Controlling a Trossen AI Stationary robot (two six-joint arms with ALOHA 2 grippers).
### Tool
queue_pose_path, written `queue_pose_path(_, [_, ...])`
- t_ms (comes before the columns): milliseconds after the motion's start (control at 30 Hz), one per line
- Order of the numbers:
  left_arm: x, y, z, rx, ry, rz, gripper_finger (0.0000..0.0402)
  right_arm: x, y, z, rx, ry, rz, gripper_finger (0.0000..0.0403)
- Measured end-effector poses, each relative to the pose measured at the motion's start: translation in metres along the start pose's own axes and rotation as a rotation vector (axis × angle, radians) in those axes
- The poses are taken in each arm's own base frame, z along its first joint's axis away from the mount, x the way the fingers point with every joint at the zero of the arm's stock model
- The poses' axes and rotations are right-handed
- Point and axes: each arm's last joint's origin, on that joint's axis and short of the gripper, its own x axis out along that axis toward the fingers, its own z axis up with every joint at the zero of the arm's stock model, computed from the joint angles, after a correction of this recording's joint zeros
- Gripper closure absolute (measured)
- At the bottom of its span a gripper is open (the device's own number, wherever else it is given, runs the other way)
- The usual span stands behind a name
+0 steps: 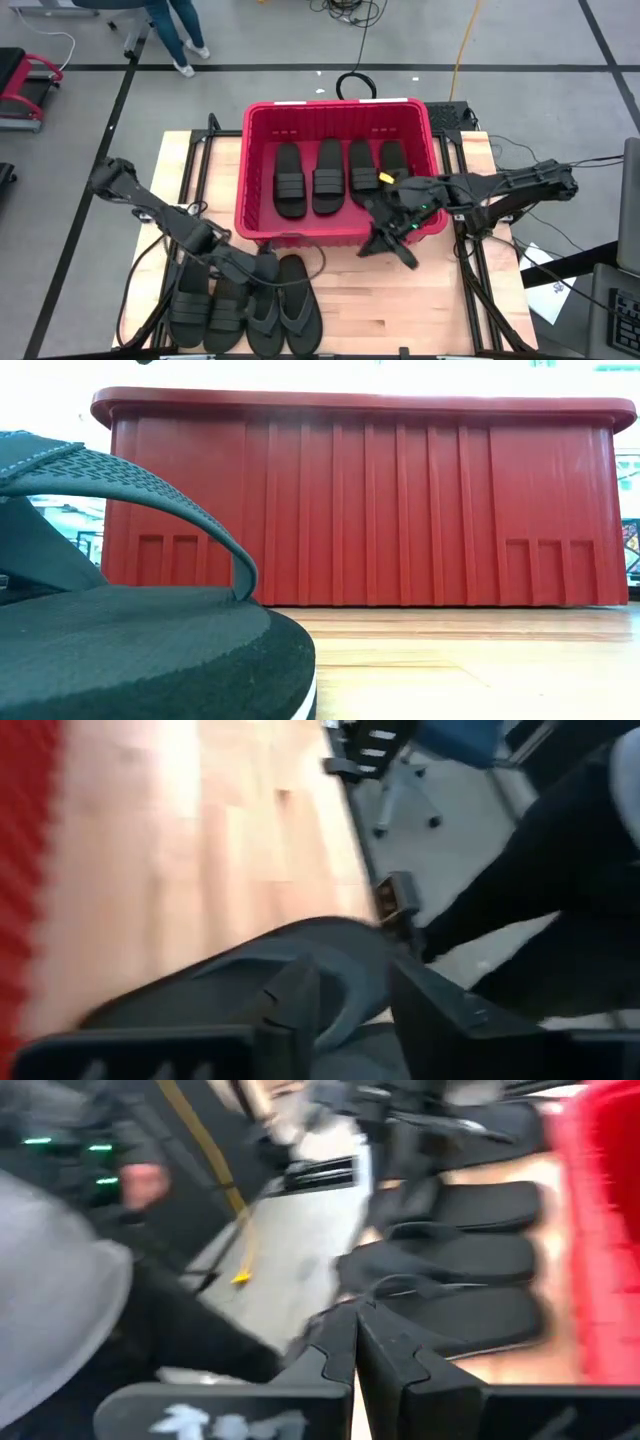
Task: Pick and place slides into bin
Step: Stack the black slipper on top of the black slipper
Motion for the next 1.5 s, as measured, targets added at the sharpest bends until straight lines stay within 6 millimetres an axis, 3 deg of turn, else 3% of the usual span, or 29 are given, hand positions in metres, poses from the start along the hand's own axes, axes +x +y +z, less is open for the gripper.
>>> queue_pose_path(200, [0.045, 0.001, -0.015, -0.101, 0.161, -0.074, 0.0221, -0.015, 0.009, -0.012, -0.002, -0.025, -0.022, 0.0403])
queue_pose_path(400, [0.072, 0.005, -0.031, -0.039, 0.276, -0.094, 0.0212, -0.029, 0.013, -0.021, 0.061, -0.062, -0.005, 0.0403])
queue_pose_path(800, [0.109, 0.016, -0.047, 0.032, 0.340, -0.102, 0.0208, -0.027, 0.009, -0.030, 0.135, -0.185, 0.061, 0.0403])
queue_pose_path(1100, [0.121, 0.029, -0.059, 0.065, 0.442, -0.106, 0.0207, -0.021, 0.008, -0.039, 0.169, -0.165, 0.072, 0.0403])
queue_pose_path(1233, [0.124, 0.031, -0.061, 0.103, 0.457, -0.124, 0.0235, -0.020, 0.008, -0.041, 0.155, -0.180, 0.034, 0.0403])
queue_pose_path(1433, [0.115, 0.031, -0.056, 0.212, 0.449, -0.107, 0.0379, -0.020, 0.009, -0.041, 0.109, -0.181, 0.030, 0.0403])
queue_pose_path(1500, [0.107, 0.029, -0.046, 0.238, 0.446, -0.063, 0.0388, -0.020, 0.009, -0.041, 0.095, -0.181, 0.029, 0.0403])
